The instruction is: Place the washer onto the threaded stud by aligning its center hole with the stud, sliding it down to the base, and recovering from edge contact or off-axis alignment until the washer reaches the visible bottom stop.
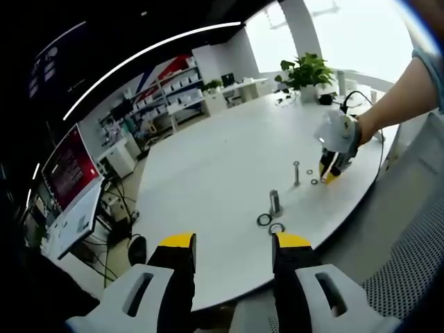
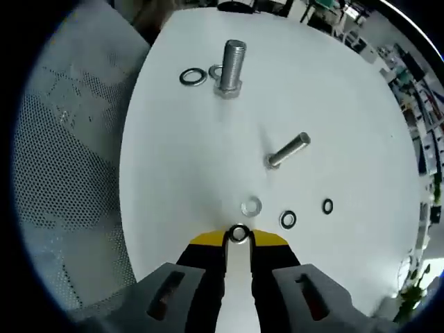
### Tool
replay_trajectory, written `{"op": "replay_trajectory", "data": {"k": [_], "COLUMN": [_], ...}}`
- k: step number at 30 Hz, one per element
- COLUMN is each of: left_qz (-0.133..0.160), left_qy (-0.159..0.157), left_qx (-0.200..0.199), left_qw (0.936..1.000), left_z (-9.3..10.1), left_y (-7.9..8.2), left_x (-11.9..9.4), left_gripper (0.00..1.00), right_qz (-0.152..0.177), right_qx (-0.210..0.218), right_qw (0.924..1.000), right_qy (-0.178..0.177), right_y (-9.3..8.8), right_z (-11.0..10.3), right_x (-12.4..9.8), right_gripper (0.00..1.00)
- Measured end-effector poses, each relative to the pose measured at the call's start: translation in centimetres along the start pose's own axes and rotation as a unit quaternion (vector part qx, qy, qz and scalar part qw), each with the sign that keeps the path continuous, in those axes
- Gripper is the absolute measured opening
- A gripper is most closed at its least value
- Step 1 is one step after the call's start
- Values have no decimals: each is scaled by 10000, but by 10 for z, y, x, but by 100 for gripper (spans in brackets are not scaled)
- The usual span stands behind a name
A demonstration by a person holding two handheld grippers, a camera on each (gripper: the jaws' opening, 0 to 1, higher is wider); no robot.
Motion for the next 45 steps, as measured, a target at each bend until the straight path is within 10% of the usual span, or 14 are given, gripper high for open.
{"op": "replay_trajectory", "data": {"k": [5,14,29,45], "left_qz": [-7,-15,-2,2], "left_qy": [-13,-35,-45,-54], "left_qx": [11,30,41,54], "left_qw": [10000,10000,10000,10000], "left_z": [0,1,1,1], "left_y": [0,0,0,0], "left_x": [0,0,0,0], "left_gripper": [42,42,42,41], "right_qz": [-88,627,1494,1012], "right_qx": [-745,563,963,1119], "right_qw": [9965,9964,9840,9866], "right_qy": [-377,76,-103,622], "right_y": [3,19,47,64], "right_z": [-7,11,37,46], "right_x": [0,-23,-49,-44], "right_gripper": [14,14,13,13]}}
Point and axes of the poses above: the point that each gripper's makers call its tool centre point, and the gripper's own axes: x roughly forward along the fingers, z roughly to its right, y roughly out of its top, the point moved 8 cm from there along -x, roughly backward along the fingers, and after that the axes turned 15 degrees about x, right-handed, at the moved point
